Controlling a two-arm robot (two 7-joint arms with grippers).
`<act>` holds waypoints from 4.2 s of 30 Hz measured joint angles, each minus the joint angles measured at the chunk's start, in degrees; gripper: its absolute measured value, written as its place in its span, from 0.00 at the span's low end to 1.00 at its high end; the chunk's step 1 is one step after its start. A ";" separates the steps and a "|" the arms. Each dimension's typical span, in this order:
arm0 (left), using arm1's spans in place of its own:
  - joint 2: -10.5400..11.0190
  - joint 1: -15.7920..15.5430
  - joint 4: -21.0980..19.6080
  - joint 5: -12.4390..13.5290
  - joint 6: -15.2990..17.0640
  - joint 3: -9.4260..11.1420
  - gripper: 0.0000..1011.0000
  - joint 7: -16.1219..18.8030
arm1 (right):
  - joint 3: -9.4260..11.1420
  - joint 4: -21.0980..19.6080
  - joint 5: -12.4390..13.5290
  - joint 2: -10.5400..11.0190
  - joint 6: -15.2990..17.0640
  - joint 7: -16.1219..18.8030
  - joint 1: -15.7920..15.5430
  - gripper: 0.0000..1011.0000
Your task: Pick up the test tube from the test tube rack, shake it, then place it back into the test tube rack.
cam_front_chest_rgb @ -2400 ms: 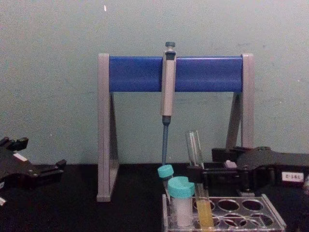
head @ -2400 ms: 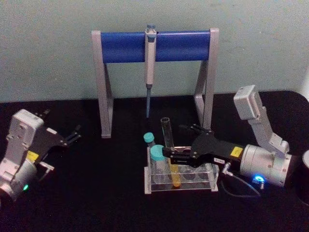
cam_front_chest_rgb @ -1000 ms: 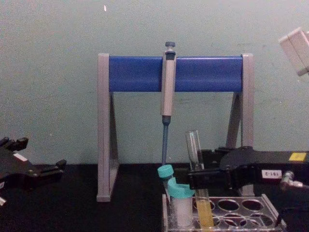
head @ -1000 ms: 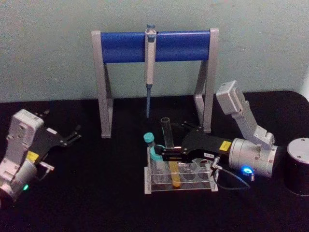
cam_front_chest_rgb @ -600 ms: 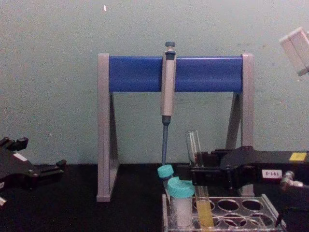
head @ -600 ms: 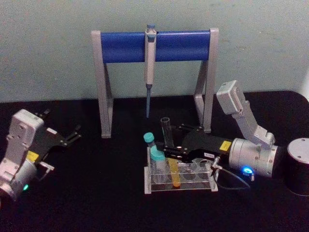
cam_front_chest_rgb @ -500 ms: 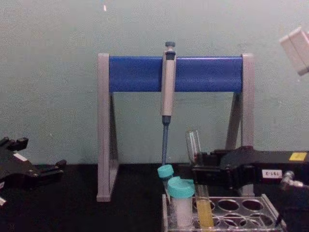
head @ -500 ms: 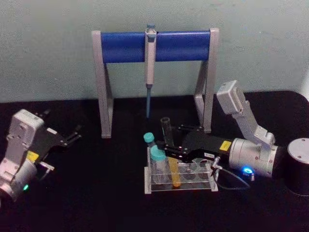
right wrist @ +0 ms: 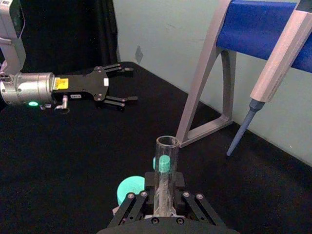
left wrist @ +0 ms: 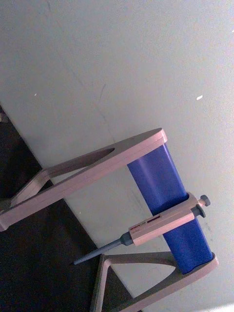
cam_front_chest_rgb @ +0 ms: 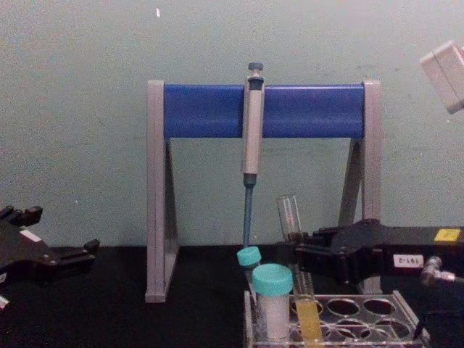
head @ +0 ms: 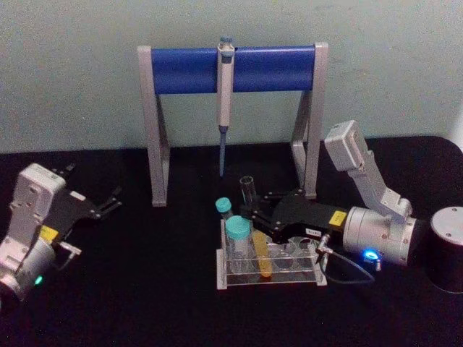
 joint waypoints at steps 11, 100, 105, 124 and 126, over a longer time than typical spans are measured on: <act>0.00 0.00 0.00 0.00 0.00 0.00 0.99 0.00 | 0.00 0.00 0.00 0.00 0.00 -0.01 0.00 0.23; 0.00 0.00 0.00 0.00 0.00 0.00 0.99 0.00 | 12.18 -11.14 4.82 3.86 -8.38 -4.20 -10.55 0.23; 0.00 0.00 0.00 0.00 0.00 0.00 0.99 0.00 | 11.06 -11.39 6.05 3.01 -8.31 -2.71 -10.37 0.23; 0.00 0.00 0.00 0.00 0.00 0.00 0.99 0.00 | 9.02 -5.25 4.54 -0.90 -9.09 -4.00 -4.64 0.23; 0.00 0.00 0.00 0.00 0.00 0.00 0.99 0.00 | 9.08 -5.24 4.44 -0.87 -9.10 -4.05 -4.62 0.23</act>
